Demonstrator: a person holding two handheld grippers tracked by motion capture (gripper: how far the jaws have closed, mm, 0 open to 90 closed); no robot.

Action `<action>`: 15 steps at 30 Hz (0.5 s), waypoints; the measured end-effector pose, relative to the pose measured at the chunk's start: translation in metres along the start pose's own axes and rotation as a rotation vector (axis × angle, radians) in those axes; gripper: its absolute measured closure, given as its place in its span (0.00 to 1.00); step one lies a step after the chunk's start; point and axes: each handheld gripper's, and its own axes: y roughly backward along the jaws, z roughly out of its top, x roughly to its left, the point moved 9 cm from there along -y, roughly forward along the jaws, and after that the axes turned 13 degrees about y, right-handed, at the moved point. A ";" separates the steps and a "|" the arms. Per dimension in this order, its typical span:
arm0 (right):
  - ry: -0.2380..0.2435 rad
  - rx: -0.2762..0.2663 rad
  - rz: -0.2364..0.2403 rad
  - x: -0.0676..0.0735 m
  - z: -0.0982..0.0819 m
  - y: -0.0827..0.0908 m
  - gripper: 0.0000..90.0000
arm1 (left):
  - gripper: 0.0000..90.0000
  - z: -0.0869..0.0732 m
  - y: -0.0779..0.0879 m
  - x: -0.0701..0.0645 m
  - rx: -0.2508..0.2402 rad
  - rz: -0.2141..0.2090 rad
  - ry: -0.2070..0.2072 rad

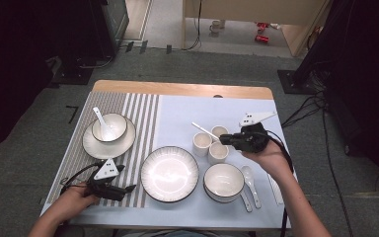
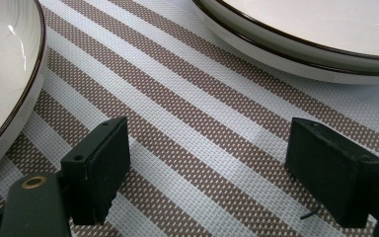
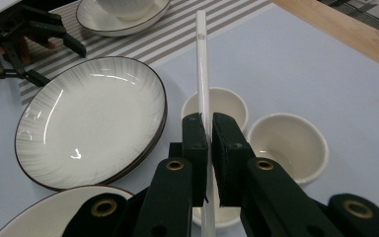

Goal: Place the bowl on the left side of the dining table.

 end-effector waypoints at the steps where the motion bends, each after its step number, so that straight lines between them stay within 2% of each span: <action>1: 0.003 0.000 0.007 0.002 0.002 -0.001 0.95 | 0.19 0.000 0.000 0.000 0.000 -0.001 0.001; 15: 0.055 0.016 0.052 0.015 0.030 -0.018 0.95 | 0.19 0.000 0.000 0.000 -0.001 -0.002 0.003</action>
